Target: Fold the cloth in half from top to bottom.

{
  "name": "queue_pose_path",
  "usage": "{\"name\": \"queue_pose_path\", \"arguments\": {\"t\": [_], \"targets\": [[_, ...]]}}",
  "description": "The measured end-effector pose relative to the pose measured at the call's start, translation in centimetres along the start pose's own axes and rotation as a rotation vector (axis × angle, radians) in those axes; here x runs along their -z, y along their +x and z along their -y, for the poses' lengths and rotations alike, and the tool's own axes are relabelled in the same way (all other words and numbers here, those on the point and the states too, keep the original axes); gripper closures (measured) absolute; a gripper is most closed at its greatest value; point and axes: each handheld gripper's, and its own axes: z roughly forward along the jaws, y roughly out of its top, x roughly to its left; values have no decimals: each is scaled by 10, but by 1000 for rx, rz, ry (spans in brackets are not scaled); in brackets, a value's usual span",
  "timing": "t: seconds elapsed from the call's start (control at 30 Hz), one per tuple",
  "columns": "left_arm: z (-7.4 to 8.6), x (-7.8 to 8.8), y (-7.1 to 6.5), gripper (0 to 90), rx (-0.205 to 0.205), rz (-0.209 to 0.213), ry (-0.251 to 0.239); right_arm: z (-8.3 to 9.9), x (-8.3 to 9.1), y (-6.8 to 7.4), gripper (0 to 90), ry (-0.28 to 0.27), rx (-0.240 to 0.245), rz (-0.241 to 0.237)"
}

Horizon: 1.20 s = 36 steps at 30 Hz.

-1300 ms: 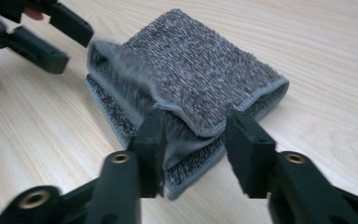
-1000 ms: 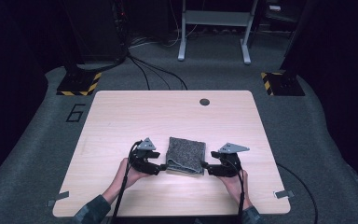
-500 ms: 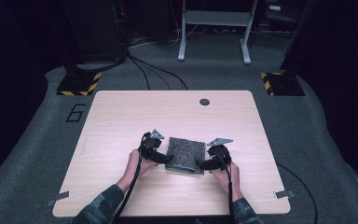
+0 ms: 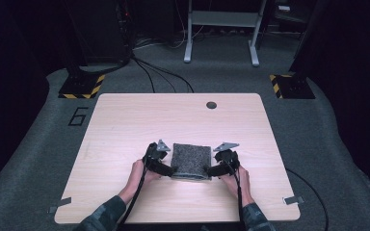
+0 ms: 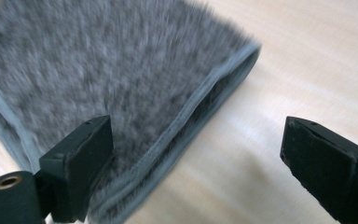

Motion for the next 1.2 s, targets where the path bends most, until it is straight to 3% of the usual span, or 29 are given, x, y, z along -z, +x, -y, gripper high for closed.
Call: {"name": "queue_pose_path", "arguments": {"t": [0.07,0.13,0.23,0.33,0.43,0.6,0.67,0.77,0.87,0.93,1.0,1.1,1.2], "targets": [[-7,1,5,126,36,-10,-30,-8,4,-3,91,-21,-4,4],[-15,-1,12,125,31,-39,-36,-17,4,-5,92,-28,-1,23],[-20,-13,22,122,51,-54,1,-24,-6,-10,91,-17,-15,41],[-15,-25,23,119,67,-50,41,-22,-17,-12,88,21,-16,62],[-9,-30,18,121,45,-56,60,-18,-22,-12,88,40,-14,73],[-14,-21,20,122,66,-31,20,-16,-20,-17,88,33,-11,69],[-21,-16,24,123,69,-42,2,-20,-14,-20,90,3,-42,59],[-33,-20,31,124,88,-66,-18,-30,-13,-27,92,-13,-47,88],[-39,-33,39,125,106,-93,15,-37,-22,-34,91,14,-59,110],[-37,-43,39,129,97,-116,53,-38,-30,-36,90,44,-63,112],[-34,-50,39,128,96,-109,78,-37,-36,-36,88,75,-61,122],[-34,-49,40,122,105,-111,69,-35,-43,-39,74,84,-66,120],[-33,-38,40,119,122,-100,42,-35,-37,-39,83,74,-75,108]]}}
